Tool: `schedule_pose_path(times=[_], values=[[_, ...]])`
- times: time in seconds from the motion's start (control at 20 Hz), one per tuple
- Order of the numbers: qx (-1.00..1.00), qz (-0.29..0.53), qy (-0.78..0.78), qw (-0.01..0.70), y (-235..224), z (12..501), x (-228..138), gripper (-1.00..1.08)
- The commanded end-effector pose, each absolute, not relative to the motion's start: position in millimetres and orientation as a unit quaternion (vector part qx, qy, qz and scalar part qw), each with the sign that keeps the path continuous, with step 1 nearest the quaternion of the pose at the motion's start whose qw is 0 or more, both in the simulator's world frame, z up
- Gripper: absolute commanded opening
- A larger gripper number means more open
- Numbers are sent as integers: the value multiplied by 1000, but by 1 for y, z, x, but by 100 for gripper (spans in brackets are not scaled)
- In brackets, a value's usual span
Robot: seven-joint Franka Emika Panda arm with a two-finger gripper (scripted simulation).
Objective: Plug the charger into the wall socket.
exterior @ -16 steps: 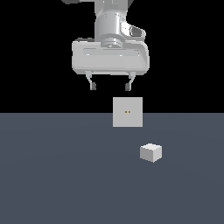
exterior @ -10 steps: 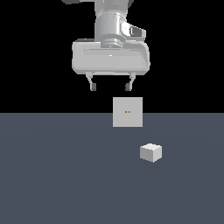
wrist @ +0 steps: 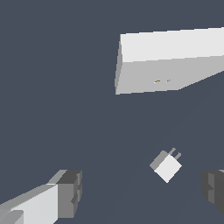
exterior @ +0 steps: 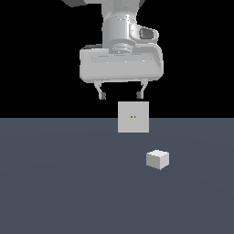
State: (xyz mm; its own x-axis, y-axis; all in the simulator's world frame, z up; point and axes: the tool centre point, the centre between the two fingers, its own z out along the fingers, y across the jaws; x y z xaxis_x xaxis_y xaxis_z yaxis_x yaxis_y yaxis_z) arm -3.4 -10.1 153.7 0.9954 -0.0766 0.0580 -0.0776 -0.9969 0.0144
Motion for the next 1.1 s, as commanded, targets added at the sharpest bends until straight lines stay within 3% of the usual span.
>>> schedule_pose_path(times=[0.0,1.05], values=[[997,39,-61,13,-15,148,-6,100],[953,137,-265,54,-61,98,-33,100]])
